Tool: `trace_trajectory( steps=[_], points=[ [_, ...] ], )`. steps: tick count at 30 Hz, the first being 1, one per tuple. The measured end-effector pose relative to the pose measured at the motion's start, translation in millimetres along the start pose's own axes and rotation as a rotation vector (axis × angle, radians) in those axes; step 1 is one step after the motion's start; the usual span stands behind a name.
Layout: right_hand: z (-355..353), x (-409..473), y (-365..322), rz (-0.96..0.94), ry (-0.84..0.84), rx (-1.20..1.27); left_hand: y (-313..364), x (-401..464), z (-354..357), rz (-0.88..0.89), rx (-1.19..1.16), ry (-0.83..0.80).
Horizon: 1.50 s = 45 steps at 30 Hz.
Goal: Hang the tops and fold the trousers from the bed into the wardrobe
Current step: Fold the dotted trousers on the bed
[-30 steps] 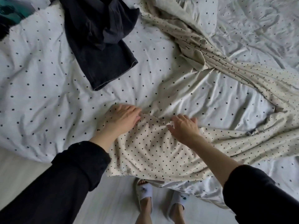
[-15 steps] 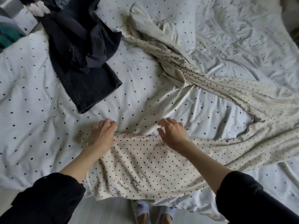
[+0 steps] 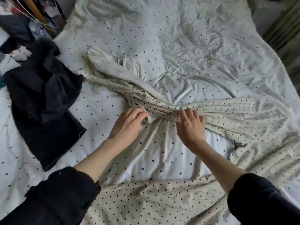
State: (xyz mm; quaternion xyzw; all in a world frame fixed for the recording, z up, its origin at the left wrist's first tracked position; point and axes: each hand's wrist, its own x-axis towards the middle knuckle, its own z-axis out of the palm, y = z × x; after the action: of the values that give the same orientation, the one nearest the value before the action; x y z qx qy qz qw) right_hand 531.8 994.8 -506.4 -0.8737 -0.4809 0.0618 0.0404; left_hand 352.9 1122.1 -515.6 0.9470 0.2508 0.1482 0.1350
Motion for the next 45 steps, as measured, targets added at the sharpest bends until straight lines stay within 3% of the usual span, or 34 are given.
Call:
trace_trajectory(
  steps=[4, 7, 14, 21, 26, 34, 37, 39, 41, 43, 45],
  points=[
    [13.7, 18.3, 20.6, -0.08, 0.128, -0.018, 21.3, 40.7, 23.7, 0.12, 0.097, -0.039],
    [11.1, 20.4, 29.6, -0.168, 0.221, 0.086, 38.6, 51.8, 34.6, 0.075, 0.12, -0.059],
    [0.8, 4.6, 38.5, -0.278, 0.194, 0.241, 39.1, 57.8, 25.0, 0.12, 0.151, 0.013],
    [-13.5, -17.6, 50.5, -0.143, 0.118, 0.145, 28.3, 24.4, -20.2, 0.154, 0.102, -0.13],
    [-19.6, -34.4, 54.9, -0.033, -0.093, 0.076, -2.4, -4.7, -57.7, 0.111, 0.165, -0.203],
    [-32.4, -35.4, 22.4, 0.126, -0.289, -0.095, -39.8, -34.9, -103.3, 0.1, 0.302, -0.068],
    [-29.5, -39.8, -33.0, 0.001, -0.316, -0.046, -49.6, -46.5, -114.0, 0.089, 0.326, -0.028],
    [-22.6, -41.9, -79.9, -0.169, -0.184, 0.013, -52.0, -49.6, -117.4, 0.112, 0.316, 0.02],
    [-17.8, -40.0, -122.6, -0.297, 0.084, 0.075, -51.5, -50.6, -121.6, 0.15, 0.304, 0.072],
    [-20.5, -32.9, -150.6, -0.369, 0.295, 0.127, -53.7, -53.2, -128.0, 0.171, 0.308, 0.101],
    [-28.0, -23.8, -154.7, -0.357, 0.384, 0.142, -60.0, -57.2, -132.7, 0.175, 0.311, 0.119]
  ],
)
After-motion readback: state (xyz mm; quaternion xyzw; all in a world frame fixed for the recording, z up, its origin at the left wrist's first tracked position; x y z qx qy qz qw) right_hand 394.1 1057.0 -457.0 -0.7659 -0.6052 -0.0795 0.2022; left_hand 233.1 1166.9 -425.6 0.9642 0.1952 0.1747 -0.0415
